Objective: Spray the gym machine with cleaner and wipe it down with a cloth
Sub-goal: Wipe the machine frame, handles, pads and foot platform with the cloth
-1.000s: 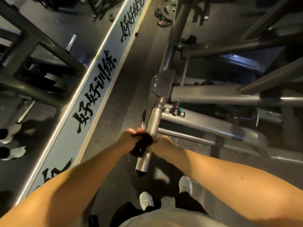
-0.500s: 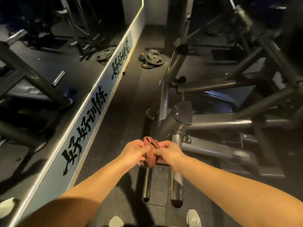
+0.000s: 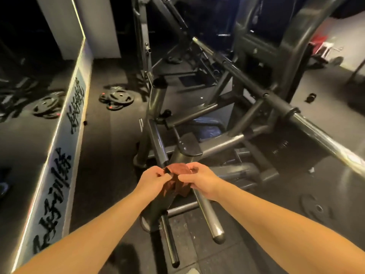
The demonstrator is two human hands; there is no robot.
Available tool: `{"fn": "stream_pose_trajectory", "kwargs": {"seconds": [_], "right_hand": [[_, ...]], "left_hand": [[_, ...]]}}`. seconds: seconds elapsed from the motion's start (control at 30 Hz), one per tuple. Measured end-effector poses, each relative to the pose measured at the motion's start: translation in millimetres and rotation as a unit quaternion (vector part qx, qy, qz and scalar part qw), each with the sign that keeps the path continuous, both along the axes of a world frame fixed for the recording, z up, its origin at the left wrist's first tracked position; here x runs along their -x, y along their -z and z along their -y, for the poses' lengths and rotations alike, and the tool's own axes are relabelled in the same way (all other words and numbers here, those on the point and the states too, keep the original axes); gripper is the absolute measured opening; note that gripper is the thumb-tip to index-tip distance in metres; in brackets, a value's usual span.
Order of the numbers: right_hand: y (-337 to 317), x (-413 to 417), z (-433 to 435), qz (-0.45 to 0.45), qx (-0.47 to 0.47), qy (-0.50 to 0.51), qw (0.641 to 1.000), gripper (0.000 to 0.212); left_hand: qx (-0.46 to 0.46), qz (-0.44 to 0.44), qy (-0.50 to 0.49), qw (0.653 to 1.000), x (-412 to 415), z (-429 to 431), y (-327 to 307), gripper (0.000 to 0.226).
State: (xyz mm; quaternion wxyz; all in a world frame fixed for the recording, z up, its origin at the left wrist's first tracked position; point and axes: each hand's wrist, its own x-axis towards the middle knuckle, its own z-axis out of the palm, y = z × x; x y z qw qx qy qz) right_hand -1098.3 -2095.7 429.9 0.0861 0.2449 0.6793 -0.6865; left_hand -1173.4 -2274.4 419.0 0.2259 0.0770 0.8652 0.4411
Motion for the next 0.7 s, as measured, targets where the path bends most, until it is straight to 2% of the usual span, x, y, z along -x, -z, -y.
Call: {"fn": "stream_pose_trajectory", "kwargs": {"seconds": [0.1,0.27,0.37,0.43,0.47,0.53,0.6,0.7], "right_hand": [[5.3,10.4,-15.6,0.005,-0.093,0.044,0.995,0.035],[18.5,24.7,-45.2,-0.010,-0.163,0.058,0.985,0.042],[24.0,27.2,-59.9,-0.043,-0.134,0.036,0.989,0.059],[23.7,29.6,-67.1,-0.051,-0.112,-0.005,0.992,0.063],[23.6,31.5,-71.4,-0.056,-0.130,-0.022,0.990,0.058],[21.5,36.1,-76.6,-0.068,-0.195,-0.040,0.978,0.035],[18.4,42.8,-79.4,-0.080,-0.226,-0.044,0.970,0.022],[13.7,56.7,-80.7,-0.061,-0.205,-0.048,0.976,0.020]], "left_hand": [[0.027,-0.007,0.036,0.999,12.2,-13.2,-7.5,0.017],[0.045,-0.056,0.048,0.996,28.1,-45.3,-26.1,0.018],[0.038,-0.059,0.068,0.995,39.4,-68.6,-36.0,0.017],[0.024,-0.039,0.083,0.996,50.2,-79.7,-36.3,0.040],[0.026,-0.034,0.096,0.994,56.8,-84.0,-34.0,0.048],[0.049,-0.048,0.126,0.990,71.0,-91.9,-29.7,0.049],[0.074,-0.072,0.167,0.981,86.2,-100.8,-26.1,0.036],[0.081,-0.094,0.238,0.963,113.6,-115.4,-20.4,0.013]]}}
